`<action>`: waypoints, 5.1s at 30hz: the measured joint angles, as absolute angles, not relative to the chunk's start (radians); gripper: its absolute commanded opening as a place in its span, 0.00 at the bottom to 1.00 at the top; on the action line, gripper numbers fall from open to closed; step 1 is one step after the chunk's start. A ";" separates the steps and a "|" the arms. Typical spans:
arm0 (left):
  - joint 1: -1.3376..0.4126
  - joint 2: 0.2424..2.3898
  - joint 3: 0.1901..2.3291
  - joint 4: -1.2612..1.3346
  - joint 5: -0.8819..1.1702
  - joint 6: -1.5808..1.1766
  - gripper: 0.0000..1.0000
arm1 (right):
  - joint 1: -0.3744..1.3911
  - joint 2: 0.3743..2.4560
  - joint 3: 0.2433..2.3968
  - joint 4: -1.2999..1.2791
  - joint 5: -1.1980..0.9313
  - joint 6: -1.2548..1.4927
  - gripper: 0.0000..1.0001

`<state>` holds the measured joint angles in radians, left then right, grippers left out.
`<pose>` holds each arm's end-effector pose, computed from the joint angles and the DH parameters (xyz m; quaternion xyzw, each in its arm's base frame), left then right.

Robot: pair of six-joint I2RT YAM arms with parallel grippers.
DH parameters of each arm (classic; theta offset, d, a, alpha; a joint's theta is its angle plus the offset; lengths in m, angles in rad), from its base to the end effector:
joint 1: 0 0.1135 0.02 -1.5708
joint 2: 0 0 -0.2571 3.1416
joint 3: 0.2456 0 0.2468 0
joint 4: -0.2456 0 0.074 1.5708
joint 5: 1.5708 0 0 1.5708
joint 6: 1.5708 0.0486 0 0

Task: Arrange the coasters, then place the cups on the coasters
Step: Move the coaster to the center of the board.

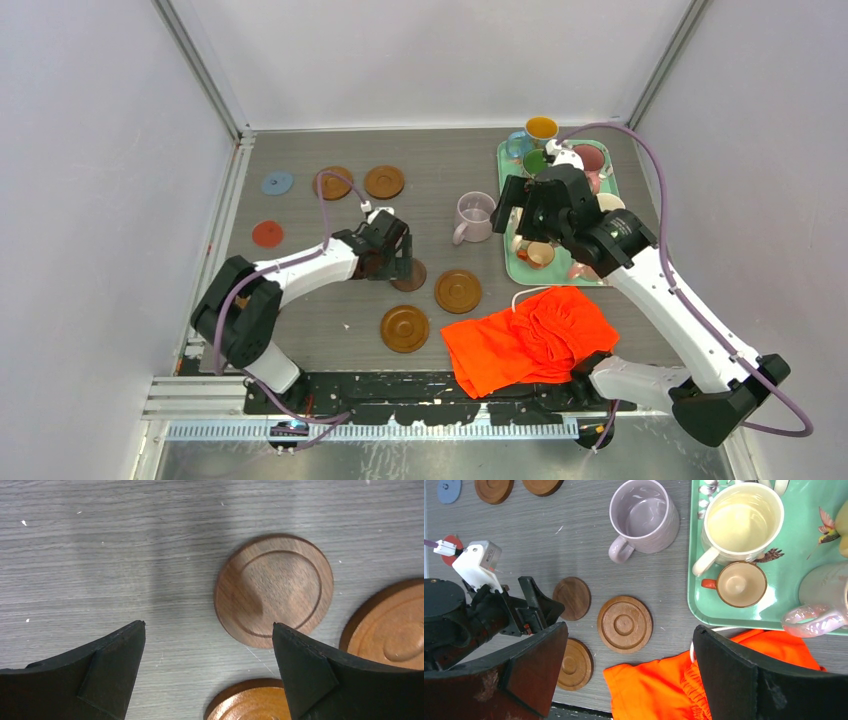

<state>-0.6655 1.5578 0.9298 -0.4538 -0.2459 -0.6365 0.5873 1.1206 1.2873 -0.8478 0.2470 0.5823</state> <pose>0.2453 -0.1775 0.1715 -0.0157 0.9633 -0.0509 0.2632 0.1967 0.1166 0.3676 0.0508 0.8959 0.1430 0.4175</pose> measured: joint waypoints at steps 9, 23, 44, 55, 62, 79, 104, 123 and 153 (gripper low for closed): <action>-0.665 1.631 0.936 -0.418 -0.300 -0.647 1.00 | 0.587 1.098 1.279 -0.860 0.258 0.582 1.00; -0.644 1.657 0.959 -0.410 -0.424 -0.650 1.00 | 0.587 1.092 1.273 -0.862 0.258 0.582 1.00; -0.348 1.612 0.903 -0.390 -0.397 -0.681 1.00 | 0.587 1.122 1.272 -0.862 0.242 0.570 1.00; -0.222 1.624 0.912 -0.376 -0.375 -0.681 1.00 | 0.587 1.126 1.290 -0.864 0.233 0.552 1.00; -0.161 1.641 0.929 -0.370 -0.354 -0.680 1.00 | 0.587 1.126 1.292 -0.865 0.233 0.551 1.00; -0.031 1.714 1.060 -0.374 -0.295 -0.680 1.00 | 0.587 1.126 1.292 -0.865 0.226 0.540 1.00; -0.388 1.522 0.911 -0.399 -0.216 -0.732 1.00 | 0.587 1.124 1.279 -0.856 0.236 0.521 1.00; -0.454 1.727 1.029 -0.340 -0.192 -0.752 1.00 | 0.587 1.103 1.272 -0.857 0.262 0.526 1.00; -0.274 1.619 0.913 -0.380 -0.205 -0.683 1.00 | 0.587 1.101 1.272 -0.862 0.268 0.526 1.00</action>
<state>-0.2737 1.6188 0.9131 -0.3798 -0.2054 -0.6827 0.5873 1.1011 1.2720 -0.8619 0.2676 0.5262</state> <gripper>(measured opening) 0.996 0.996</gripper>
